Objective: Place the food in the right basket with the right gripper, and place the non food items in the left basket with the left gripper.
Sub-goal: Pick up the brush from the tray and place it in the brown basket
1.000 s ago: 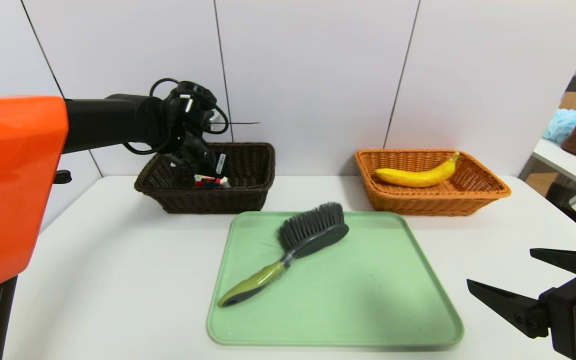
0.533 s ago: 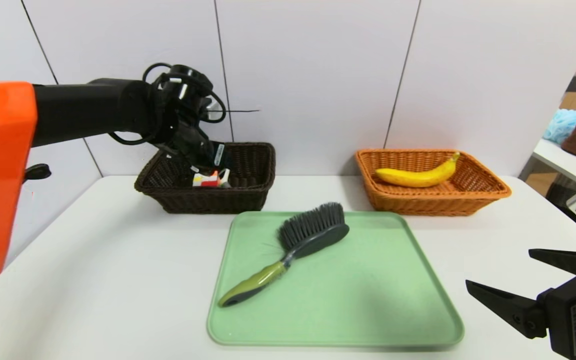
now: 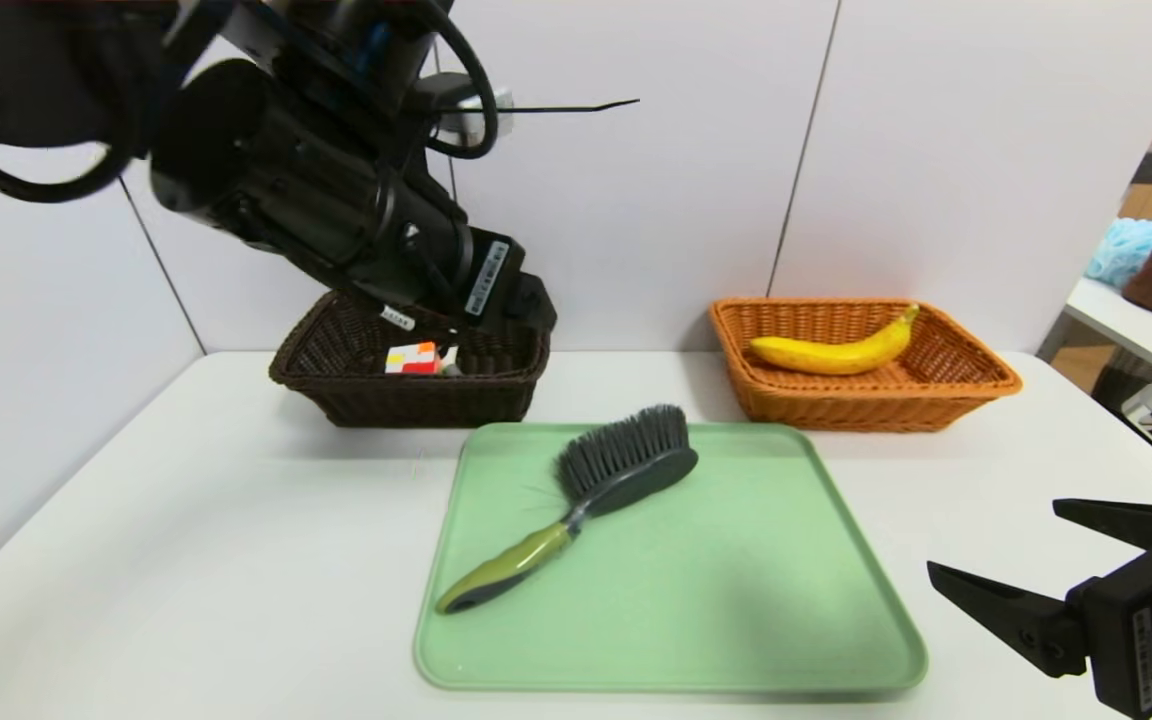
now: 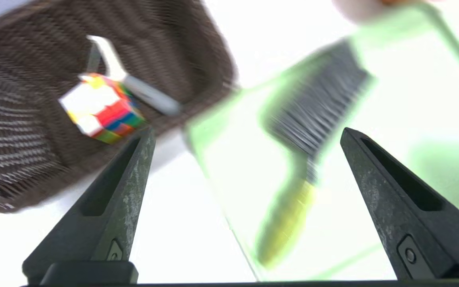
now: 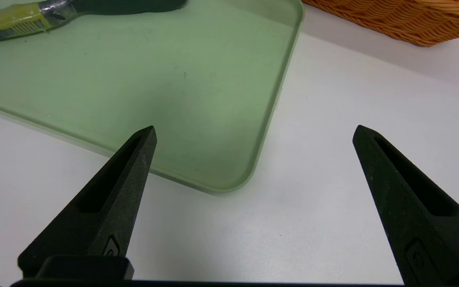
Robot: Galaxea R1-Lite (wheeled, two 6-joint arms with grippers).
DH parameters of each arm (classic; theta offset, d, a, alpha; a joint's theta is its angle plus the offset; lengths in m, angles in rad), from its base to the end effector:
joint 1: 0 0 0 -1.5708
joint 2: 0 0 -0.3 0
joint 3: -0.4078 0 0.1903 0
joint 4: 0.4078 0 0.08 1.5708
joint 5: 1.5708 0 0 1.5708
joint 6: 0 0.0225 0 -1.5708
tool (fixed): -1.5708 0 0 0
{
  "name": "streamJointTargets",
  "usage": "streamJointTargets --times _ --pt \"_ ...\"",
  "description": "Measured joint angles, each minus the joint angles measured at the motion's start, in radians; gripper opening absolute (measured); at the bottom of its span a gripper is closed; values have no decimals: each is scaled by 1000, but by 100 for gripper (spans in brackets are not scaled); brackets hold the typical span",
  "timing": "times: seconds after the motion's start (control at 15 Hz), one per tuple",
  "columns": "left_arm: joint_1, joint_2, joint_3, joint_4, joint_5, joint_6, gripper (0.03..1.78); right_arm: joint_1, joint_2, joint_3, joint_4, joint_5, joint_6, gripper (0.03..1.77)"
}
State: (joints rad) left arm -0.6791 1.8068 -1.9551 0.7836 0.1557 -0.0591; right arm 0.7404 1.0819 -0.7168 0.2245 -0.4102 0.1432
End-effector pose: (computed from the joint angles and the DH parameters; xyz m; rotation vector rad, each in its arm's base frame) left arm 0.2466 -0.1945 0.3315 0.2043 0.6012 -0.4874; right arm 0.1041 0.0830 0.2170 -0.1832 0.5170 0.2833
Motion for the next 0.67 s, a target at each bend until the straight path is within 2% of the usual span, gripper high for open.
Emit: streamJointTargets --times 0.13,0.33,0.53,0.67 --pt "-95 -64 50 50 5 -55 166 0 0 0 0 0 1 170" --pt "-201 -134 211 43 40 -127 167 0 -1 0 0 -1 0 170" --pt "-269 -192 431 -68 63 -130 168 0 -5 -1 0 -1 0 170" --pt "-299 -217 567 -173 66 -92 169 0 -6 -5 0 -2 0 170"
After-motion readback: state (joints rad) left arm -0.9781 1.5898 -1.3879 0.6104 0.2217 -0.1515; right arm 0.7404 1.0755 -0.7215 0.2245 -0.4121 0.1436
